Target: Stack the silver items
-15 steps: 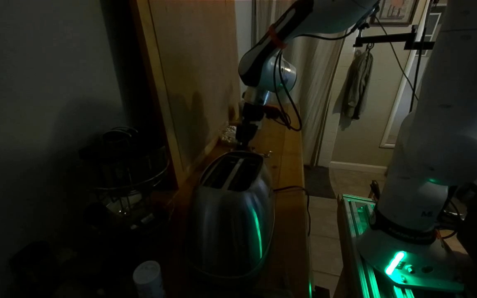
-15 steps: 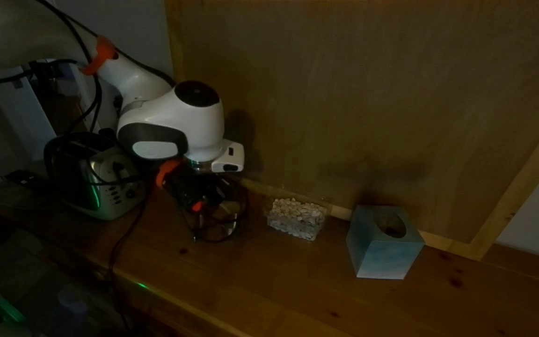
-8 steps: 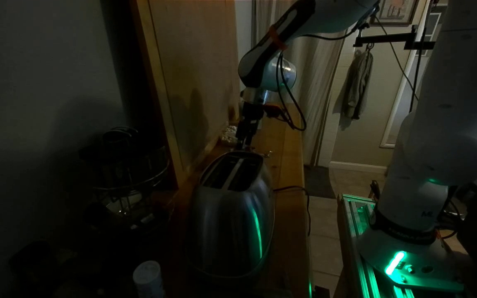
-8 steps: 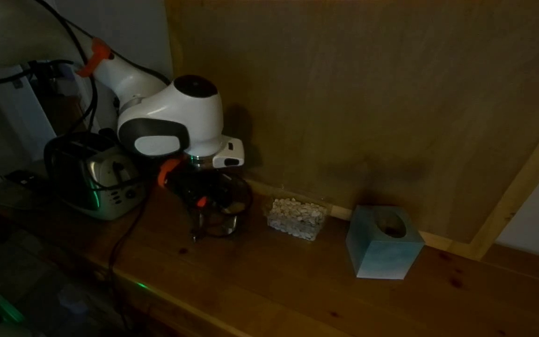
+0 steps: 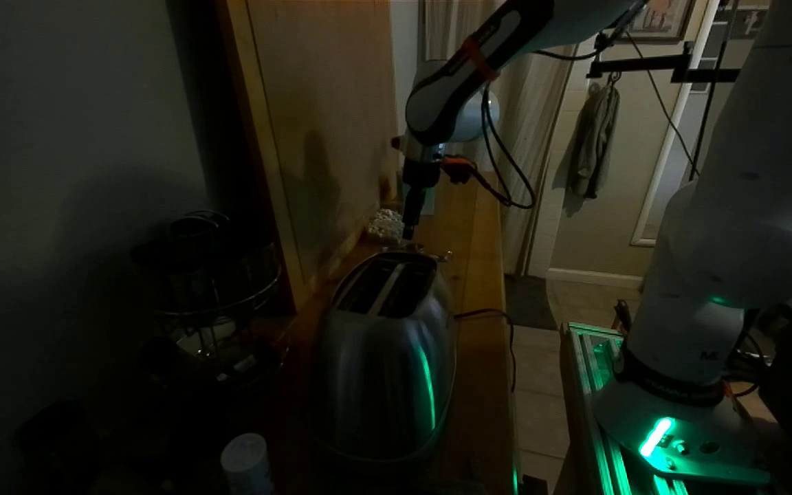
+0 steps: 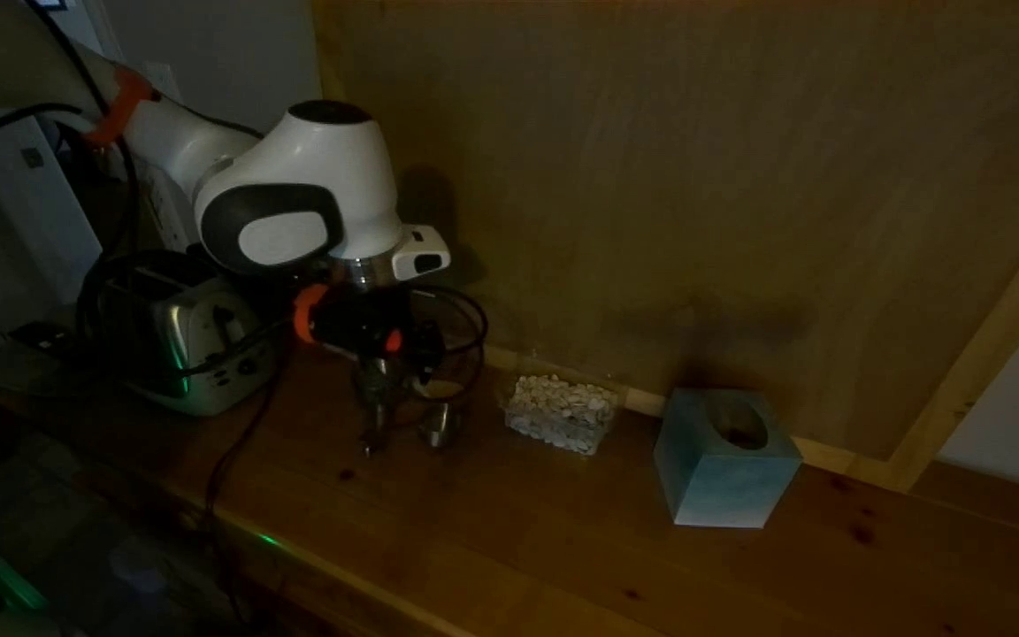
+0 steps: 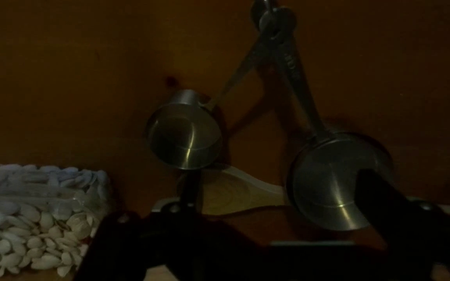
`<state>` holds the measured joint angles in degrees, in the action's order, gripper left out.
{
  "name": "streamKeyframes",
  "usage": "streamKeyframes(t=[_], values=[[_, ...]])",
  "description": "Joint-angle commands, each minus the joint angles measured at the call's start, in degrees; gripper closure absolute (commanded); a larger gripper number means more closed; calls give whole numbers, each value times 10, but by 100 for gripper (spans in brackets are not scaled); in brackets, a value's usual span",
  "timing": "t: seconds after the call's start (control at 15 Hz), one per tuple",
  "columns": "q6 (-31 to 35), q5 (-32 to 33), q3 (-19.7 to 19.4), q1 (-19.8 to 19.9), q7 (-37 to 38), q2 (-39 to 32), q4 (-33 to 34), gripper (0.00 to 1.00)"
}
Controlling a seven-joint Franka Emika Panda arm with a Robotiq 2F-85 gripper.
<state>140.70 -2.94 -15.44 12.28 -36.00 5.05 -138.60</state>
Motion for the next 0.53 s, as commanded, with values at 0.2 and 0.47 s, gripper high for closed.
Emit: streamKeyframes(t=[0.2,0.47], values=[[12,11,-7,-14,-98,119,-80,0],[6,8,-16,-26,-145,182,-118,0]])
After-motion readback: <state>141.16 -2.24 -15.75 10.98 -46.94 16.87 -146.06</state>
